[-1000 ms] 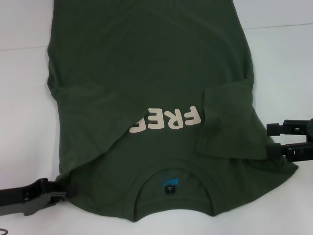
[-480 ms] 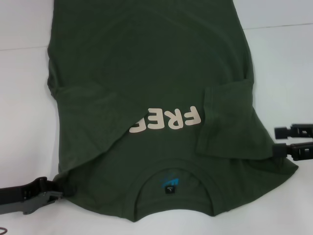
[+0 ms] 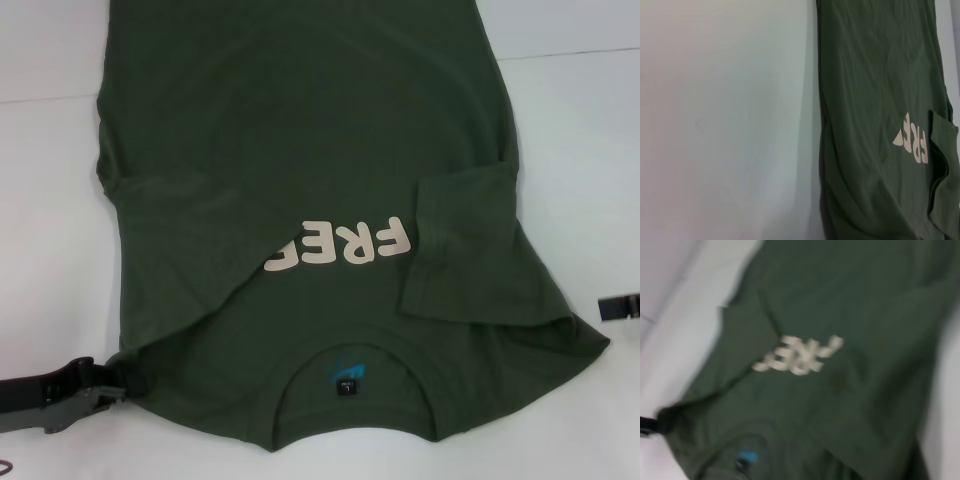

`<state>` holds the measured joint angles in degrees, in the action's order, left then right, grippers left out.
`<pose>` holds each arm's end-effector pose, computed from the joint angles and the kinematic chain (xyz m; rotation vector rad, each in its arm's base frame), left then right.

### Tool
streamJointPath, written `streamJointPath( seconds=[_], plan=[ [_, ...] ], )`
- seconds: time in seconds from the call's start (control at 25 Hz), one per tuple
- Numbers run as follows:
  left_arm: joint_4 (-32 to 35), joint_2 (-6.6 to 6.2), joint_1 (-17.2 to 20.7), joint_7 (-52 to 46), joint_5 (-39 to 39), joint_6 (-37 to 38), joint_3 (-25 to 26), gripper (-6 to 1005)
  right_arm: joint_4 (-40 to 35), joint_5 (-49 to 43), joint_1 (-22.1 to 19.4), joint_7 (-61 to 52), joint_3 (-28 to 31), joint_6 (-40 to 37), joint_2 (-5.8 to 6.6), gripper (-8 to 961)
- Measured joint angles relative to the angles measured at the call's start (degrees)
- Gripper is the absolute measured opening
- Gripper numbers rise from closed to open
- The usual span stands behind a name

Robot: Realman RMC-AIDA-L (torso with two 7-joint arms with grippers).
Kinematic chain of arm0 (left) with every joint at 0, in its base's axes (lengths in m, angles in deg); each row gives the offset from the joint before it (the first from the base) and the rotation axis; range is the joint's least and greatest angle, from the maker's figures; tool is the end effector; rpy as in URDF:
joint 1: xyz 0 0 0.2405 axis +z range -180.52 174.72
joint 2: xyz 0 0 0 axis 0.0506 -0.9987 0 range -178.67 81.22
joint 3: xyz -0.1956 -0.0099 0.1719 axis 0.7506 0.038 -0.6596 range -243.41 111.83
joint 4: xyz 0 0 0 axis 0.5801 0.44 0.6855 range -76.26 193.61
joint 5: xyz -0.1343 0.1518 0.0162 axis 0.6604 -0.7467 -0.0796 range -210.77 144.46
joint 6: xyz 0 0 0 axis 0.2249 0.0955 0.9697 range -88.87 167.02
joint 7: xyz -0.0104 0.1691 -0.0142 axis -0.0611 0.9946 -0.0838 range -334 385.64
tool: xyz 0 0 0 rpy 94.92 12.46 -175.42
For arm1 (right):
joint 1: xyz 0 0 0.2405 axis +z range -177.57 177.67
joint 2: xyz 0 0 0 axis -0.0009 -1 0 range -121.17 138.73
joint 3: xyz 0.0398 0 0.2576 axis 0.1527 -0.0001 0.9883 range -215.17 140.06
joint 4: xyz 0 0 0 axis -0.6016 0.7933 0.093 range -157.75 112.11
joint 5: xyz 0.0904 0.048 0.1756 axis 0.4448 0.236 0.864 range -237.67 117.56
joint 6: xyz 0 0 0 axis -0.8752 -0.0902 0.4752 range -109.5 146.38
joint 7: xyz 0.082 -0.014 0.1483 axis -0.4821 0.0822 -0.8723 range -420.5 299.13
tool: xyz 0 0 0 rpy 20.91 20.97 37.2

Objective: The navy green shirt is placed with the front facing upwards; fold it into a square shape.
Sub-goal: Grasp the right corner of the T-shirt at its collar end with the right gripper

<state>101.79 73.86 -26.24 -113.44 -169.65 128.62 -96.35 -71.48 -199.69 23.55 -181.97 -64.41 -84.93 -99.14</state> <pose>-0.3242 0.2772 -0.0397 -2.0359 -2.2068 -0.4800 0.3555 0.2785 0.0856 -2.3477 1.6950 0.2475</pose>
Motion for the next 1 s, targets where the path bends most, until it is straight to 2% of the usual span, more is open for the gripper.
streamJointPath(
  seconds=[0.4, 1.0],
  plan=[
    [0.2, 0.02, 0.0, 0.0, 0.2, 0.3, 0.1, 20, 2.2, -8.1, 3.2, -2.6, 0.0, 1.5, -0.36, 897],
    [0.2, 0.02, 0.0, 0.1, 0.3, 0.5, 0.1, 20, 5.6, -8.5, 3.9, -6.2, -1.4, 5.2, -0.01, 895]
  ],
)
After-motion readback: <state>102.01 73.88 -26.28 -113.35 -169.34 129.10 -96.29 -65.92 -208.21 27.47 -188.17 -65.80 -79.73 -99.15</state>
